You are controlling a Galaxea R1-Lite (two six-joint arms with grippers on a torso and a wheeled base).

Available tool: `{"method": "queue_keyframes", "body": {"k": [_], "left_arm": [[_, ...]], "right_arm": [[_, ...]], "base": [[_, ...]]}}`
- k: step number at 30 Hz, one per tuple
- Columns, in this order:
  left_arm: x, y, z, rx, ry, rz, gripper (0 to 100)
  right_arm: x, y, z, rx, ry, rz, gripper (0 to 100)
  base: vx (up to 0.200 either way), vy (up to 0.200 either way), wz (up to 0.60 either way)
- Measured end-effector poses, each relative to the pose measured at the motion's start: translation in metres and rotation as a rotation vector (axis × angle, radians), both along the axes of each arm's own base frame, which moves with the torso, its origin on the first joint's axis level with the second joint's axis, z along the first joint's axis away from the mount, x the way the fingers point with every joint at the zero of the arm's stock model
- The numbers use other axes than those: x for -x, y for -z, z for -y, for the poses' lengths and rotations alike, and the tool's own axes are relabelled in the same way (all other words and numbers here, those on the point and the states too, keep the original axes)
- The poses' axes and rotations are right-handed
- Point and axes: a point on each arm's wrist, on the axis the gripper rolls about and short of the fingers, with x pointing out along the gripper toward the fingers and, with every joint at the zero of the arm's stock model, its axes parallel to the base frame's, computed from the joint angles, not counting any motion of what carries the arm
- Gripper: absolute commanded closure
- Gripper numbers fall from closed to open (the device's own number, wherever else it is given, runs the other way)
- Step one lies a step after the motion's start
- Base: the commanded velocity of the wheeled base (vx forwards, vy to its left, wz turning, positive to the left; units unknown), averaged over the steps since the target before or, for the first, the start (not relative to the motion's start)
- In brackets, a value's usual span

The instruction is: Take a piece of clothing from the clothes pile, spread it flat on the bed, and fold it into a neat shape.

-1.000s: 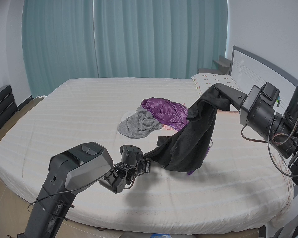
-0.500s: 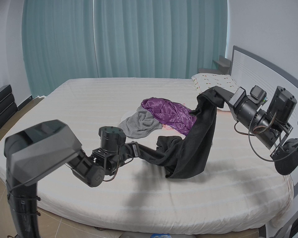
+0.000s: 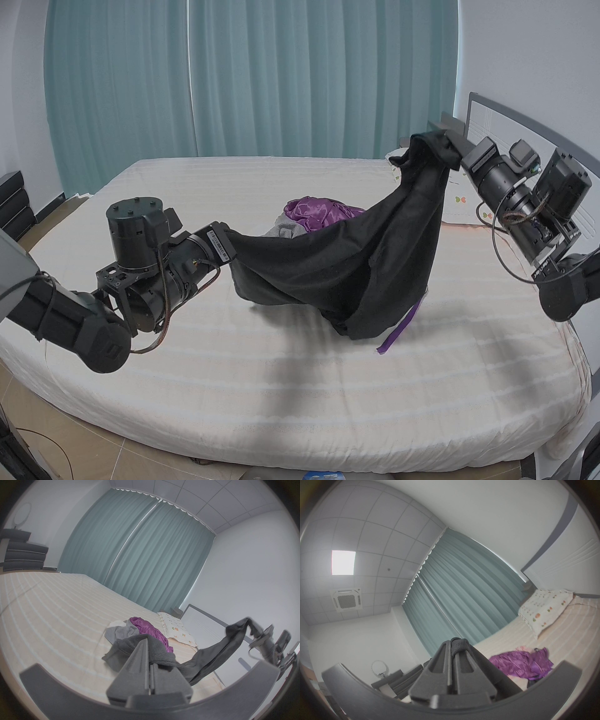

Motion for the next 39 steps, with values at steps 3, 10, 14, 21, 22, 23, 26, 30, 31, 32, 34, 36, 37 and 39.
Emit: {"method": "queue_keyframes", "body": {"k": [3,10,14,21,22,23,26,30,31,32,34,36,37,39], "left_arm": [[0.009,0.002,-0.002,0.024,0.004,-0.014,100],[0.028,0.030,-0.005,0.079,0.018,-0.135,100],[0.037,0.048,-0.006,0.105,0.021,-0.216,100],[0.049,0.067,-0.010,0.112,0.023,-0.303,100],[0.051,0.069,-0.011,0.111,0.024,-0.313,100],[0.051,0.070,-0.011,0.111,0.023,-0.320,100],[0.054,0.073,-0.013,0.111,0.021,-0.335,100],[0.056,0.076,-0.014,0.106,0.020,-0.346,100],[0.057,0.076,-0.014,0.105,0.020,-0.349,100],[0.057,0.076,-0.014,0.106,0.020,-0.349,100],[0.057,0.076,-0.014,0.106,0.018,-0.349,100],[0.057,0.076,-0.014,0.106,0.018,-0.349,100],[0.057,0.076,-0.014,0.106,0.018,-0.349,100],[0.056,0.076,-0.015,0.108,0.016,-0.348,100]], "right_arm": [[0.003,0.022,0.001,0.030,-0.012,-0.074,100],[0.011,0.090,-0.001,0.038,-0.055,-0.302,100],[0.018,0.118,-0.005,0.034,-0.079,-0.411,100],[0.027,0.139,-0.006,0.038,-0.092,-0.504,100],[0.029,0.141,-0.006,0.042,-0.093,-0.514,100],[0.031,0.143,-0.006,0.043,-0.093,-0.518,100],[0.035,0.145,-0.006,0.044,-0.099,-0.516,100],[0.041,0.145,-0.005,0.037,-0.104,-0.490,100],[0.042,0.146,-0.005,0.038,-0.104,-0.489,100],[0.043,0.146,-0.005,0.038,-0.103,-0.487,100],[0.043,0.146,-0.005,0.038,-0.104,-0.485,100],[0.044,0.147,-0.005,0.040,-0.105,-0.490,100],[0.044,0.148,-0.005,0.040,-0.105,-0.491,100],[0.044,0.148,-0.005,0.040,-0.104,-0.494,100]], "base": [[0.000,0.000,0.00],[0.000,0.000,0.00],[0.000,0.000,0.00],[-0.029,0.000,0.00],[-0.200,0.000,0.00],[-0.200,0.000,0.00],[-0.200,0.000,0.00],[-0.150,0.000,0.00],[0.000,0.000,0.00],[0.000,0.000,0.00],[0.000,0.000,0.00],[0.000,0.000,0.00],[0.000,0.000,0.00],[0.000,0.000,0.00]]}}
